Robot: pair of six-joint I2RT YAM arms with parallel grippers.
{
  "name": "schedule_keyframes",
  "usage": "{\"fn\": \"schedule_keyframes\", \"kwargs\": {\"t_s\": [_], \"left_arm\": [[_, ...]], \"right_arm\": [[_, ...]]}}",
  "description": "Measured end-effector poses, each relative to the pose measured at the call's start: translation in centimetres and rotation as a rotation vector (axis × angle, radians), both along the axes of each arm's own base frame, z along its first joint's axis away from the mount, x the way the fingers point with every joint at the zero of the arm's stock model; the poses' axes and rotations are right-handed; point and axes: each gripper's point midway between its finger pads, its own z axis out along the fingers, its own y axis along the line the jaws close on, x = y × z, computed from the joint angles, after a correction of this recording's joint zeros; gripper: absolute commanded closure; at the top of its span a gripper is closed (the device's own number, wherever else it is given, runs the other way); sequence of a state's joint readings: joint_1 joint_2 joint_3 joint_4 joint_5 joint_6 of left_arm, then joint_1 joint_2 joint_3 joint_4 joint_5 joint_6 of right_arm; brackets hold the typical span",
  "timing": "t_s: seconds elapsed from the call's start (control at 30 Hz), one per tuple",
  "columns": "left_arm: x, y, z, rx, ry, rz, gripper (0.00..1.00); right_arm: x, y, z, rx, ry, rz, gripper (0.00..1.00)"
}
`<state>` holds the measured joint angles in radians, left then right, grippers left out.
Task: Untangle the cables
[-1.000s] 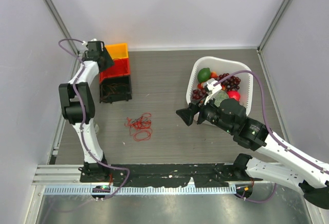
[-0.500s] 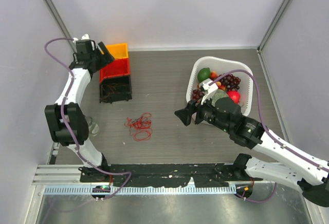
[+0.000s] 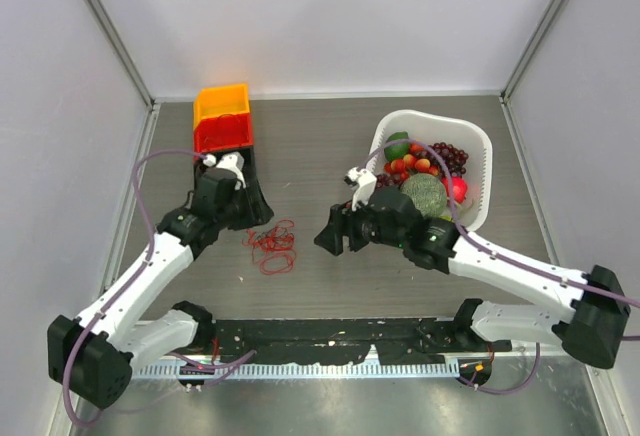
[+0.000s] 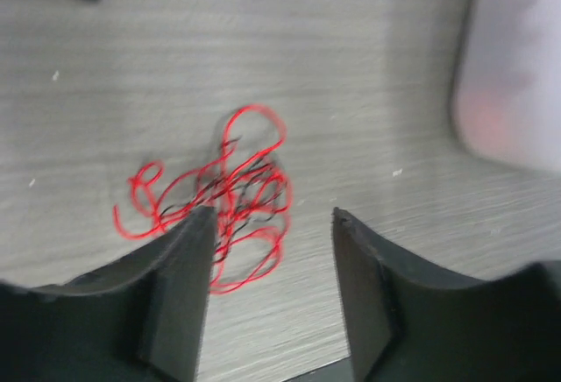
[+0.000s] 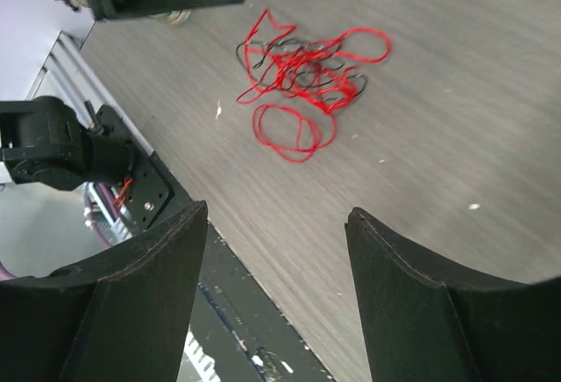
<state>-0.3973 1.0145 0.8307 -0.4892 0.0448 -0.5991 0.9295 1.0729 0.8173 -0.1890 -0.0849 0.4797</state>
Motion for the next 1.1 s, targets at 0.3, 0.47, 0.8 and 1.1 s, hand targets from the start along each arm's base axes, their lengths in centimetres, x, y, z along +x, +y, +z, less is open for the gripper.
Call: {"fn": "schedule_keyframes", "kwargs": {"t_s": [0.3,0.47,0.8,1.1], "left_arm": [[-2.9,2.0,-5.7,0.136,0.116,0.058,0.45],[-2.6,1.5,-5.7,0.124,0.106,0.043,0.49],[-4.2,0.7,-8.0,0.131,0.172,-0.011,0.81],[-3.8,-4.0,0.0,-0.051,0.093,-0.19,1.0]], "right_arm": [[-3.6,5.9,-5.1,-0.028,0.133,0.126,0.36],[-4.2,7.1,-4.7,0.012,0.14,0.132,0.36],[-3.6,5.9,-3.5,0.07,0.116,0.053,0.35],[-3.0,5.3,-3.5,0.056,0.102,0.015,0.26]]}}
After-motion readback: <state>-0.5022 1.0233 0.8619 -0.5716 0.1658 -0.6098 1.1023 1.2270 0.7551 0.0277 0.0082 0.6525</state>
